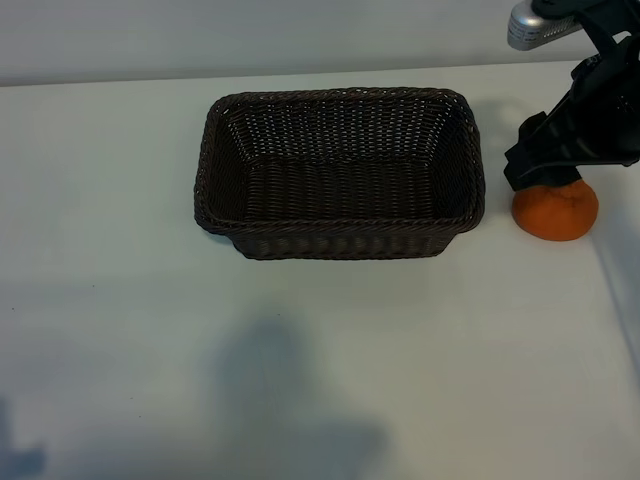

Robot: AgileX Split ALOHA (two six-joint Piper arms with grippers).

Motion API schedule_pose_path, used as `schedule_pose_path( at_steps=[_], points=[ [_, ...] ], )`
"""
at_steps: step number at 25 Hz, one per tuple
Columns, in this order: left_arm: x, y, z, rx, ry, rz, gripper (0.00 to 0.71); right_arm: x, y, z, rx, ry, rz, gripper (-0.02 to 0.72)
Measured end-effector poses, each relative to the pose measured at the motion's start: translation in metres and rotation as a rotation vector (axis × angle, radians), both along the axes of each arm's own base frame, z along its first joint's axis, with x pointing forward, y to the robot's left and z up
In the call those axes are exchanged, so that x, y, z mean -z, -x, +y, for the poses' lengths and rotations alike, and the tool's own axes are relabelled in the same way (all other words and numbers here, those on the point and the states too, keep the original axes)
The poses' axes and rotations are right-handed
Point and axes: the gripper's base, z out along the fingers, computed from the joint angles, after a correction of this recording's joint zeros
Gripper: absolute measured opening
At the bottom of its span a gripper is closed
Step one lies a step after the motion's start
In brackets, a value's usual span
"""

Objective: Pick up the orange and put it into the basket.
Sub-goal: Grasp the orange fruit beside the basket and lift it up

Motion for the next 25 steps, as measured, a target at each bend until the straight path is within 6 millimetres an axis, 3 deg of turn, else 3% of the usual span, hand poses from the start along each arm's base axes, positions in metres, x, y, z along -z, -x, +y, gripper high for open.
schedule_pose_path(
  at_steps=[10, 18, 25],
  points=[
    [0.000, 0.000, 0.001, 0.079, 0.001, 0.000, 0.594, 0.005, -0.010, -0.015, 0.246, 0.078, -0.021, 0.593],
    [0.000, 0.000, 0.001, 0.087, 0.001, 0.000, 0.594, 0.068, -0.049, -0.014, 0.314, 0.137, 0.064, 0.593],
    [0.000, 0.000, 0.001, 0.089, 0.001, 0.000, 0.594, 0.110, -0.066, -0.013, 0.367, 0.149, 0.118, 0.593]
  ],
)
